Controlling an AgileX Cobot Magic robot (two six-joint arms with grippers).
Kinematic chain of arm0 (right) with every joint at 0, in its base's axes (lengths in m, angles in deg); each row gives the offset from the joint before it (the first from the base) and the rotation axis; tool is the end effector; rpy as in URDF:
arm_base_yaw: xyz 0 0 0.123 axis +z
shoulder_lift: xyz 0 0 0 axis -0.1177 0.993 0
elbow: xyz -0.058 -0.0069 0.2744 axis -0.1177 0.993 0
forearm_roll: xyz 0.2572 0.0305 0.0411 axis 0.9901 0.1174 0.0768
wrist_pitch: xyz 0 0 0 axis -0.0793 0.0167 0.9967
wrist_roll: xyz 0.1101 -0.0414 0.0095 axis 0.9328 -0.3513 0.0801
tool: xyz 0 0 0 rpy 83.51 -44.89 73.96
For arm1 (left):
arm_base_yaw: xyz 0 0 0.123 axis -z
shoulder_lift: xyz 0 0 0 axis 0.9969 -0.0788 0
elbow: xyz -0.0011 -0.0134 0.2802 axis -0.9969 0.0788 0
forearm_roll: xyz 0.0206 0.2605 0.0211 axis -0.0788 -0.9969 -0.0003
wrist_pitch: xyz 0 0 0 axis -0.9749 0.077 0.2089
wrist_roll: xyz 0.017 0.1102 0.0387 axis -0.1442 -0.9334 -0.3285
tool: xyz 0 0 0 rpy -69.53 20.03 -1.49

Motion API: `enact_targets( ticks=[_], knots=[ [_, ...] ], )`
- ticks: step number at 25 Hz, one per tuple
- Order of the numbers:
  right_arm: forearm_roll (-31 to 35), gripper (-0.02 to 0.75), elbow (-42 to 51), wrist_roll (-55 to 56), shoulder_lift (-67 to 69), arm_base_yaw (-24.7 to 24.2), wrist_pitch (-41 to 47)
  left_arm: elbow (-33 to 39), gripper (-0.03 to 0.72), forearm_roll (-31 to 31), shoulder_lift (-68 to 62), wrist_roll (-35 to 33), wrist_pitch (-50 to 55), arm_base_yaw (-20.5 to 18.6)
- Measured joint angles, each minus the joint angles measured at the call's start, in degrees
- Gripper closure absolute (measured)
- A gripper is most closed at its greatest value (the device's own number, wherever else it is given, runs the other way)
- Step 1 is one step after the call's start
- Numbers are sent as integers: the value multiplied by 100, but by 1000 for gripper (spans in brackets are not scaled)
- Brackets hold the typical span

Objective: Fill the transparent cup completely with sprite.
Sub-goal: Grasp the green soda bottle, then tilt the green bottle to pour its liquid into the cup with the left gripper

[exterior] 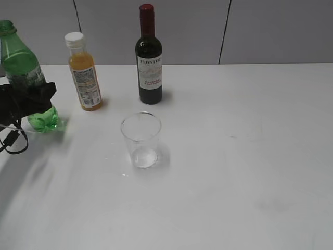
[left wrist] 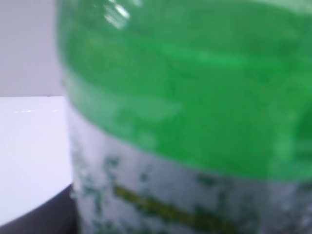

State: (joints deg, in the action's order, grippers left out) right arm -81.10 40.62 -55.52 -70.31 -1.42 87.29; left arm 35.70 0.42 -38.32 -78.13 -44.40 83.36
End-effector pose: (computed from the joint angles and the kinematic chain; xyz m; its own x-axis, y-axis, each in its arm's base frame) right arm 0.0309 0.0162 0.2736 -0.4029 -0.1667 -0.8999 -0.2468 0.9666 -0.0686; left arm 0.3701 -0.0077 0.0846 -0.1769 0.0239 -0.9839 0.1474 0.9891 -0.0025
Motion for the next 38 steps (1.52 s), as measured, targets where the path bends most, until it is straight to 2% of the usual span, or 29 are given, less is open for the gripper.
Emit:
enact_targets(
  ticks=[3, 5, 8, 13, 15, 17, 19, 24, 32, 38],
  knots=[
    [0, 156, 0, 0, 0, 0, 0, 236, 218, 78, 326, -24, 8, 29],
    [0, 156, 0, 0, 0, 0, 0, 431, 218, 485, 619, -231, 77, 157],
    [0, 156, 0, 0, 0, 0, 0, 742, 218, 1314, 1012, -822, 159, 555],
    [0, 156, 0, 0, 0, 0, 0, 1061, 218, 2715, 1498, -2100, 216, 1598],
    [0, 156, 0, 0, 0, 0, 0, 1075, 218, 3585, 1573, -2804, 278, 2005],
    [5, 156, 0, 0, 0, 0, 0, 1075, 218, 4184, 1603, -3425, 308, 2389],
    [5, 156, 0, 0, 0, 0, 0, 1075, 218, 4643, 1605, -3943, 324, 2656],
    [5, 156, 0, 0, 0, 0, 0, 1075, 218, 4850, 1610, -5029, 347, 3129],
    [5, 156, 0, 0, 0, 0, 0, 1075, 218, 5051, 1610, -6680, 343, 3167],
    [5, 156, 0, 0, 0, 0, 0, 1075, 218, 5097, 1615, -7310, 294, 3167]
  ],
)
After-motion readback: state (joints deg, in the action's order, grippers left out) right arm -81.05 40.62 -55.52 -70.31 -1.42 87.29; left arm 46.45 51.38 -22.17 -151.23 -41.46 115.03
